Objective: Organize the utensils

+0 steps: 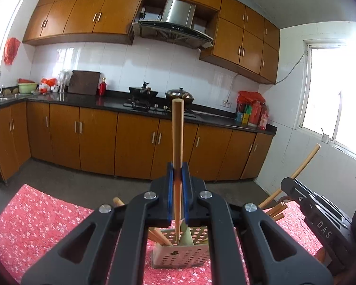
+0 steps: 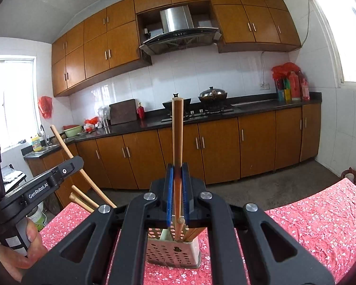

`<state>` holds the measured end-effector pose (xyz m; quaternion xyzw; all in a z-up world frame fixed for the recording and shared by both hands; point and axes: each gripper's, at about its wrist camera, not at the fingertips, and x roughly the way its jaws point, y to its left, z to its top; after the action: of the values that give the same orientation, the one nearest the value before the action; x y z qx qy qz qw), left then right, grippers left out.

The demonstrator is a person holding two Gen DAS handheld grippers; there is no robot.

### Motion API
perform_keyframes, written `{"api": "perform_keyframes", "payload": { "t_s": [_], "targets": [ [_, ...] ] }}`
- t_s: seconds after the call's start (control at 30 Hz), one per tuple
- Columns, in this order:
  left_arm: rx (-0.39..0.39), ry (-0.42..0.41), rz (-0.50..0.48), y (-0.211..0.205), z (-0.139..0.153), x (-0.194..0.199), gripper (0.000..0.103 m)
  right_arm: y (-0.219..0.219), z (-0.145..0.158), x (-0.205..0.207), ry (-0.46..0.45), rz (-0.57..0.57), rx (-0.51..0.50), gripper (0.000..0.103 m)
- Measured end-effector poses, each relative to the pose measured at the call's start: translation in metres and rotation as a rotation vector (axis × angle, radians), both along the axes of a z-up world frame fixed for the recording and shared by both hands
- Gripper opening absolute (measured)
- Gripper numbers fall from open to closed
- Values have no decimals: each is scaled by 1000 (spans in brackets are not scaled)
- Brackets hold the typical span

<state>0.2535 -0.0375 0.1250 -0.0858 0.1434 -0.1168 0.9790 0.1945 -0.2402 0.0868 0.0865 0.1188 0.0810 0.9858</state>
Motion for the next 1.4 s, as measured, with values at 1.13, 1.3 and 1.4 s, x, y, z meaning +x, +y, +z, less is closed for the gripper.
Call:
{"api": "perform_keyframes", "payload": {
  "t_s": [1.13,1.3,1.4],
  "targets": [
    [140,-65,148,65,-32,-139,99,1,-13,-111,-64,-91,-98,100],
    [208,-57,235,70,-63,-184,99,7,-33,-136,-31,-106,-137,101],
    [229,-27,250,70,-82,-201,99,6,-47,-146,7,-102,-122,101]
  ]
}}
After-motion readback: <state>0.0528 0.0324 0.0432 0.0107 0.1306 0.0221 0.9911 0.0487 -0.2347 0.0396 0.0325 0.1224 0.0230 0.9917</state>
